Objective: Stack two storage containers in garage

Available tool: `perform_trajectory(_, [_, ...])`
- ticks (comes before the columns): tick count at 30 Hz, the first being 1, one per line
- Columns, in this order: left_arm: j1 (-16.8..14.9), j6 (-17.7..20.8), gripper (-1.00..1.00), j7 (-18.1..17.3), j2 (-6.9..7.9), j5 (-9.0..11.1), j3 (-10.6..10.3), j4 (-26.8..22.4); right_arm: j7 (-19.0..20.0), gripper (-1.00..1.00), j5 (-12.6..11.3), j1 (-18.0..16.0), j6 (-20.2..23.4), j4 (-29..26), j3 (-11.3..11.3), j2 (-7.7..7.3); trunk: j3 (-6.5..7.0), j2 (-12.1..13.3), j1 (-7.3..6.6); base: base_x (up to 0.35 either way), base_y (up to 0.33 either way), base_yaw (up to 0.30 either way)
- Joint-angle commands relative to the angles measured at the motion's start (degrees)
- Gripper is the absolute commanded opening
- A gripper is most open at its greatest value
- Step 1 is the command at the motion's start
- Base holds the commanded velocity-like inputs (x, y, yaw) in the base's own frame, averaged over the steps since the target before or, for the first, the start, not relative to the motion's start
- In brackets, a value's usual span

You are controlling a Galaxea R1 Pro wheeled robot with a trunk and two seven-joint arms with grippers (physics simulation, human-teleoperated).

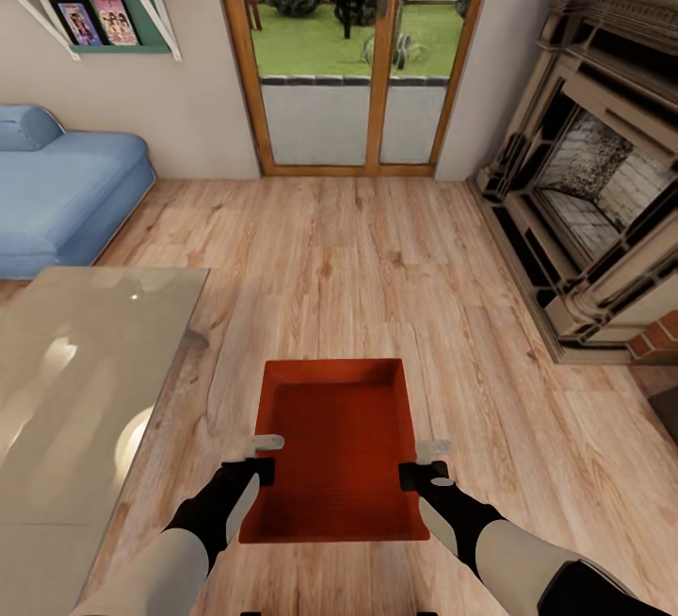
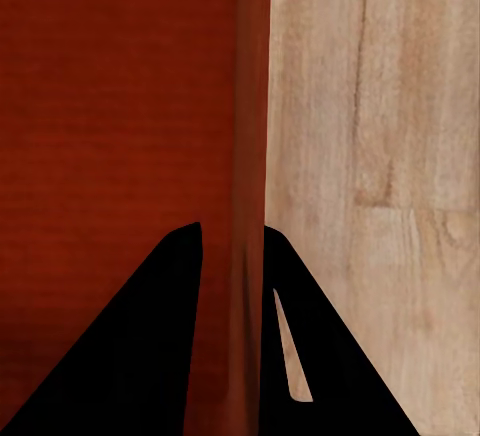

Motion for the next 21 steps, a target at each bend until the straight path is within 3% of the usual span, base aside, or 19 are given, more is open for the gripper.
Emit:
perform_trajectory(1, [0.02, 0.55, -1.00, 0.50, 0.63, -0.74, 0.02, 2.18, -1.32, -1.00, 0.89, -0.09, -0.19, -0.17, -1.69, -0.87, 0.03, -0.07, 0.03, 0.000, 0.000, 0.000])
perform_trajectory(21, [0.02, 0.55, -1.00, 0.50, 0.63, -0.74, -0.01, 2.18, -1.32, -1.00, 0.89, -0.09, -0.16, -0.17, -1.76, -0.96, 1.80, -0.07, 0.03, 0.000, 0.000, 0.000])
